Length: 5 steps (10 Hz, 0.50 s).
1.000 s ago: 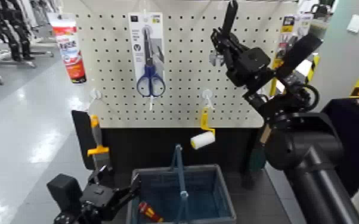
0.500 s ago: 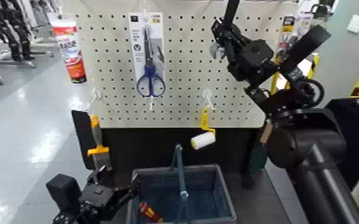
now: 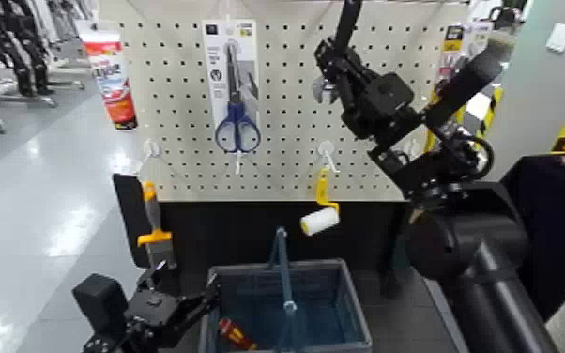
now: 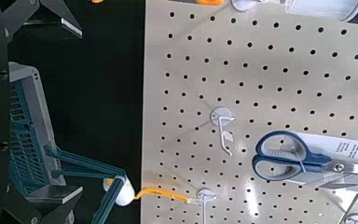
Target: Put the black wrench into the crate.
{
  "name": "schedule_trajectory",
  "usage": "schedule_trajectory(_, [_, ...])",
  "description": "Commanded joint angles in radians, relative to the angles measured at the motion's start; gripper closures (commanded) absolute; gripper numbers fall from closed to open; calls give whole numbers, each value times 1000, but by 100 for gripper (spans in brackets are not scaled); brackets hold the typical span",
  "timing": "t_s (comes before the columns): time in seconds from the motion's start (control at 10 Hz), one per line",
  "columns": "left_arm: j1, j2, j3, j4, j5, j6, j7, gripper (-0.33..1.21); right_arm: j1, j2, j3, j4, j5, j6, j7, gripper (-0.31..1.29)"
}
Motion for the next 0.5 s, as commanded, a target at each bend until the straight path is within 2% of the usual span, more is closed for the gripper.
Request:
schedule_trajectory(0.1, [0, -1, 1, -1, 0, 3, 1, 13, 36, 12, 16, -15, -24, 29, 3, 124])
schedule_trajectory(0.5, [-5, -1, 1, -1, -2, 8, 6, 13, 119, 24, 14, -20, -58, 85, 14, 124])
